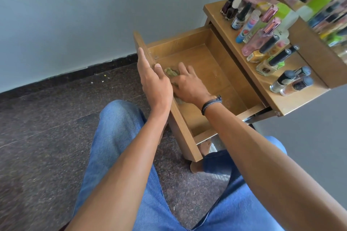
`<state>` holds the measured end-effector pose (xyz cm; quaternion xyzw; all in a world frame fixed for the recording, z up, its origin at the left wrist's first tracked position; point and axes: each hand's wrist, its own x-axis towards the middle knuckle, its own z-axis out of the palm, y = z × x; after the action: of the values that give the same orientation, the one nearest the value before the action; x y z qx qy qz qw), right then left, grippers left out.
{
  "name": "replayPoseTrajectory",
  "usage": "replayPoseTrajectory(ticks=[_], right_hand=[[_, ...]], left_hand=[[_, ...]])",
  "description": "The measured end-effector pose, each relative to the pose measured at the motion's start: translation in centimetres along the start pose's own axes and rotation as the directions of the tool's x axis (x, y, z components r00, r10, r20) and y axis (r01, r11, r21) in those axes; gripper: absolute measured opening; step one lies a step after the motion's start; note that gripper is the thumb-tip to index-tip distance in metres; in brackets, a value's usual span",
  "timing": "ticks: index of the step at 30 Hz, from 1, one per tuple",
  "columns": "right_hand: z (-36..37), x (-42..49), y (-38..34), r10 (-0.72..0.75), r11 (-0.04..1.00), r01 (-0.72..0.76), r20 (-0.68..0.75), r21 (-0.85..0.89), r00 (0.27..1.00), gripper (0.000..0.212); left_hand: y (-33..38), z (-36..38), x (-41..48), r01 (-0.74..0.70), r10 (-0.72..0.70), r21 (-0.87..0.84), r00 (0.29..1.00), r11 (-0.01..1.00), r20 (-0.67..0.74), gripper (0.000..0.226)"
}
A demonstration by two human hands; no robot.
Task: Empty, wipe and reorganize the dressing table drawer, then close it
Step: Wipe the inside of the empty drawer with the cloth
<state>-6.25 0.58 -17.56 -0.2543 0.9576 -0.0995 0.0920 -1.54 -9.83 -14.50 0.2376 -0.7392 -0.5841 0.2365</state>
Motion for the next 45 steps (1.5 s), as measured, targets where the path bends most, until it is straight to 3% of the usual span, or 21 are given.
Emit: replayPoseTrajectory(ticks=[9,13,18,20,24,31,36,40,42,45], right_hand=[[0.1,-5.6,0.6,-0.019,0.996,0.023,0.047,-0.084,0.999,0.042],[-0.8,-3.8,3.3,0.111,0.992,-0.111,-0.005,-0.054,0.994,0.037],[-2.1,-2.0,7.8,0.206,0.958,-0.215,-0.068,-0.190,0.976,0.060],[-2.1,-1.9,9.0,0.316,0.926,-0.322,-0.061,-0.196,0.947,0.060],[-0.8,-2.2,7.7,0.359,0.908,-0.377,-0.126,-0.182,0.925,0.055],[1.5,-4.4,1.2,0.201,0.979,-0.202,-0.050,-0.024,0.978,0.070],[1.7,-5.3,1.1,0.066,0.996,-0.066,-0.002,-0.058,0.998,0.060],[-0.2,-4.8,4.3,0.021,0.973,-0.020,0.001,-0.230,1.000,0.076],[-1.6,-4.6,6.4,0.093,0.949,-0.087,0.006,-0.303,0.996,0.075],[-2.4,-5.0,7.8,0.374,0.904,-0.371,-0.024,-0.213,0.927,0.060]], left_hand=[[0.2,-0.2,-0.3,0.000,0.000,-0.003,1.000,1.000,0.010,0.057],[0.2,-0.1,-0.1,-0.005,0.005,-0.001,1.000,1.000,0.015,0.059],[0.0,-0.1,-0.2,-0.001,0.000,0.004,1.000,1.000,0.025,0.061],[0.1,-0.1,-0.2,0.002,-0.001,-0.003,1.000,1.000,0.029,0.061],[0.1,-0.1,-0.1,0.003,-0.003,-0.001,1.000,1.000,0.024,0.061],[0.0,-0.1,0.2,-0.007,0.007,0.012,1.000,1.000,0.019,0.059],[0.3,-0.2,-0.2,-0.010,0.010,0.011,1.000,1.000,0.029,0.059],[0.3,-0.3,0.0,-0.011,0.011,0.008,1.000,1.000,0.027,0.059],[0.3,-0.3,0.0,-0.012,0.012,0.000,0.999,1.000,0.030,0.060],[0.3,-0.3,-0.1,-0.023,0.024,-0.017,0.999,1.000,0.035,0.060]])
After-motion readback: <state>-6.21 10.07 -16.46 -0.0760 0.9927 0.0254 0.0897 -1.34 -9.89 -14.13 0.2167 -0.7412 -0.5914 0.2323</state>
